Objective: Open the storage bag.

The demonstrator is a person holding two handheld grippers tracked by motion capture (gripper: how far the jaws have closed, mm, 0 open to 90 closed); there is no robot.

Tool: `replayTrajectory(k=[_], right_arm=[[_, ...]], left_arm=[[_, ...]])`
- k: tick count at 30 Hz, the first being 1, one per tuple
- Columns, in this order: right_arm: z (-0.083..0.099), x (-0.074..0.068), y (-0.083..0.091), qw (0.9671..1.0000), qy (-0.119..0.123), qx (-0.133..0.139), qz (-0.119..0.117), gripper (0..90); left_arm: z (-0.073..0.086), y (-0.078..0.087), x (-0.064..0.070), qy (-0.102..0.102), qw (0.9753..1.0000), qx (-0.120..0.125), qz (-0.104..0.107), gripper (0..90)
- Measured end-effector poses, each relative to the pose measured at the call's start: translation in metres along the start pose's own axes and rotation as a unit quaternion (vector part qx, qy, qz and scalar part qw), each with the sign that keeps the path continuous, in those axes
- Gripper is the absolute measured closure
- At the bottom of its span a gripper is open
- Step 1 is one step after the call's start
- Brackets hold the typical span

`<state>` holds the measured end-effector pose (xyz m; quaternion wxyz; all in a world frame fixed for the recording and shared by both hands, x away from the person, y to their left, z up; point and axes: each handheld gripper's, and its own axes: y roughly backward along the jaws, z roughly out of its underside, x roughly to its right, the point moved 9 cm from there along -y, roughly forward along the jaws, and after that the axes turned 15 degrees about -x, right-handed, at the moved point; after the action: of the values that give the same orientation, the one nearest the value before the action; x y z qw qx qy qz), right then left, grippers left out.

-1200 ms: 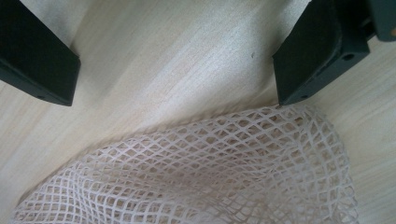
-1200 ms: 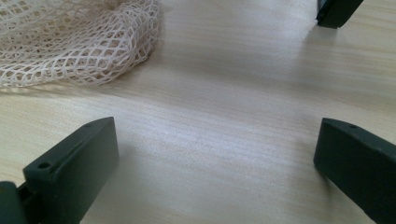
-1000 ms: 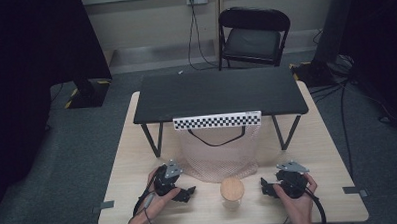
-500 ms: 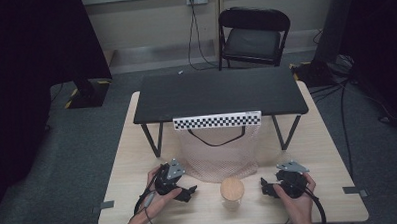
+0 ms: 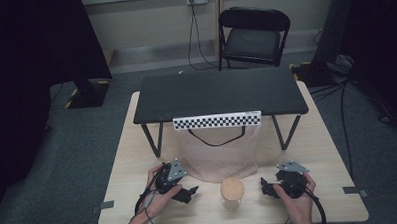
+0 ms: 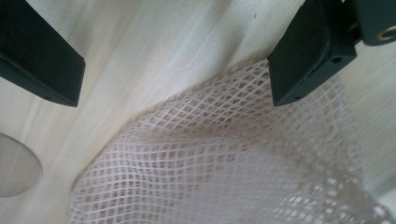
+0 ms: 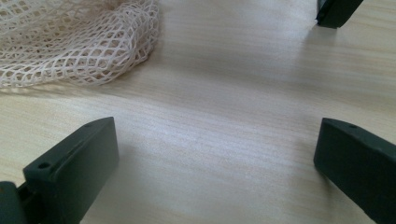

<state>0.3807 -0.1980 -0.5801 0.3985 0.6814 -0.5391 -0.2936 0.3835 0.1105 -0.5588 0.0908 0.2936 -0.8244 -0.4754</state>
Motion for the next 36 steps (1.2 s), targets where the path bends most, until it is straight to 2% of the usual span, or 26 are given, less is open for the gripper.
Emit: replayTrajectory(k=[2, 3, 5, 6, 10, 12, 16, 19, 21, 27, 28, 29, 32, 36], right_arm=[[0.0, 0.0, 0.0, 1.0, 0.0, 0.0, 0.0, 0.0], [0.0, 0.0, 0.0, 1.0, 0.0, 0.0, 0.0, 0.0], [0.0, 0.0, 0.0, 1.0, 0.0, 0.0, 0.0, 0.0], [0.0, 0.0, 0.0, 1.0, 0.0, 0.0, 0.0, 0.0], [0.0, 0.0, 0.0, 1.0, 0.0, 0.0, 0.0, 0.0], [0.0, 0.0, 0.0, 1.0, 0.0, 0.0, 0.0, 0.0], [0.0, 0.0, 0.0, 1.0, 0.0, 0.0, 0.0, 0.0], [0.0, 0.0, 0.0, 1.0, 0.0, 0.0, 0.0, 0.0], [0.0, 0.0, 0.0, 1.0, 0.0, 0.0, 0.0, 0.0], [0.0, 0.0, 0.0, 1.0, 0.0, 0.0, 0.0, 0.0], [0.0, 0.0, 0.0, 1.0, 0.0, 0.0, 0.0, 0.0], [0.0, 0.0, 0.0, 1.0, 0.0, 0.0, 0.0, 0.0], [0.0, 0.0, 0.0, 1.0, 0.0, 0.0, 0.0, 0.0], [0.0, 0.0, 0.0, 1.0, 0.0, 0.0, 0.0, 0.0]], left_arm=[[-0.001, -0.001, 0.001, -0.012, 0.9998, -0.008, -0.011, 3.4], [-0.003, -0.001, 0.004, -0.02, 0.9997, -0.011, -0.008, 3.6], [-0.004, -0.001, 0.005, -0.022, 0.9997, -0.01, -0.009, 3.6], [-0.007, 0.0, 0.006, -0.032, 0.9994, -0.011, -0.009, 4.0], [-0.011, 0.003, 0.007, -0.037, 0.9992, -0.002, -0.012, 4.5], [-0.016, 0.004, 0.003, -0.033, 0.999, 0.012, -0.029, 4.5], [-0.019, 0.005, 0.002, -0.03, 0.9991, 0.017, -0.025, 5.6], [-0.023, 0.009, 0.002, -0.035, 0.9991, 0.017, -0.018, 5.9], [-0.03, 0.015, 0.0, -0.032, 0.9988, 0.032, -0.017, 6.3], [-0.033, 0.02, 0.002, -0.033, 0.999, 0.029, -0.011, 6.6], [-0.034, 0.022, 0.002, -0.044, 0.9986, 0.024, -0.018, 6.9], [-0.034, 0.022, 0.002, -0.044, 0.9986, 0.024, -0.018, 7.0], [-0.038, 0.028, 0.002, -0.048, 0.9985, 0.024, -0.014, 7.1], [-0.048, 0.037, 0.006, -0.072, 0.9971, 0.026, -0.005, 6.1]])
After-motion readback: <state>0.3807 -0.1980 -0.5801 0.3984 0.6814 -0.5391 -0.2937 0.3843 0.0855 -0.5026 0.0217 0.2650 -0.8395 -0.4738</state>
